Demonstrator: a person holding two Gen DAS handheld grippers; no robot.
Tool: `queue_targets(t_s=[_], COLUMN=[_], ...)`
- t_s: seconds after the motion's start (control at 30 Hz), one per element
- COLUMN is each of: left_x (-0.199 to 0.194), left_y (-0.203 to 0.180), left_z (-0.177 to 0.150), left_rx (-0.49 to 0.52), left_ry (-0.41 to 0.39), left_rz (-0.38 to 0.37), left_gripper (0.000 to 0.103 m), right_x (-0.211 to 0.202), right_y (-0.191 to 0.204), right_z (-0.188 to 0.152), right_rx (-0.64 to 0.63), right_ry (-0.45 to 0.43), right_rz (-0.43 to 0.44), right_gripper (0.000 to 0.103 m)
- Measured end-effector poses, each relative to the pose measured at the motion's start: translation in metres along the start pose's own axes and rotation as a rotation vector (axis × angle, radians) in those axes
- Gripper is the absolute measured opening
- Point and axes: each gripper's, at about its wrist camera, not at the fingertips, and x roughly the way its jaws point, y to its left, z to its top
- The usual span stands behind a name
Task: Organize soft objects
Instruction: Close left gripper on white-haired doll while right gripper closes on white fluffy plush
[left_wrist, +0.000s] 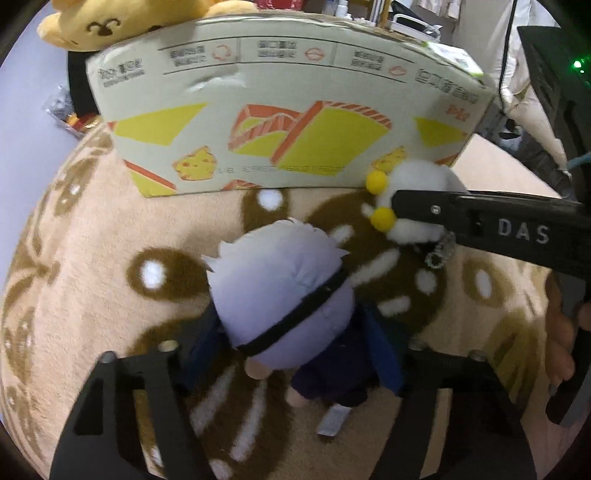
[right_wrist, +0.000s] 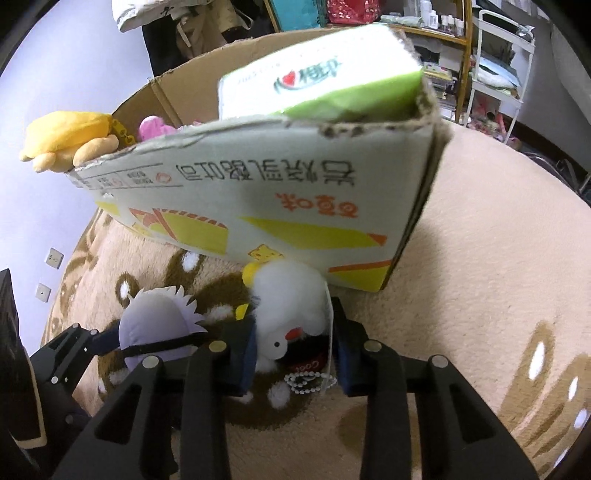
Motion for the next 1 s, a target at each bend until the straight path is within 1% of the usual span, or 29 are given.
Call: queue_targets(t_s=[0.1, 0.2, 0.37, 0.67, 0.83, 1.0], left_x=[-0.004, -0.011, -0.02, -0.05, -0.069, -0.082], left_y=[0.003, 0.002, -0.002, 0.016, 0.012, 0.009], left_z=[-0.004, -0.007, -0.011, -0.011, -0.009, -0.002], left_rx=[-0.017, -0.015, 0.014, -0.057, -0.045, -0.04], left_ry=[-0.012, -0.024, -0.05, -0.101, -0.142, -0.184], left_rz=[0.002, 0.008, 0.051, 0.095, 0.124, 0.15], left_gripper=[0.061, 0.059, 0.059, 0.059, 0.059, 0.059], right_x=[-0.005, -0.009, -0.02, -0.039, -0.053, -0.073], right_y=[0.001, 0.005, 0.01, 0.016, 0.012, 0.014], right_z=[-0.002, -0.005, -0.008, -0.012, -0.017, -0.02], right_rx=[-0.004, -0.026, -0.045, -0.041, -0.019, -0.01], right_ry=[-0.002, -0.006, -0.025, -0.063, -0.086, -0.138], right_rz=[-0.008, -0.019, -0.016, -0.018, -0.001, 0.0], right_gripper=[0.036, 0.035, 0.035, 0.035, 0.035, 0.035])
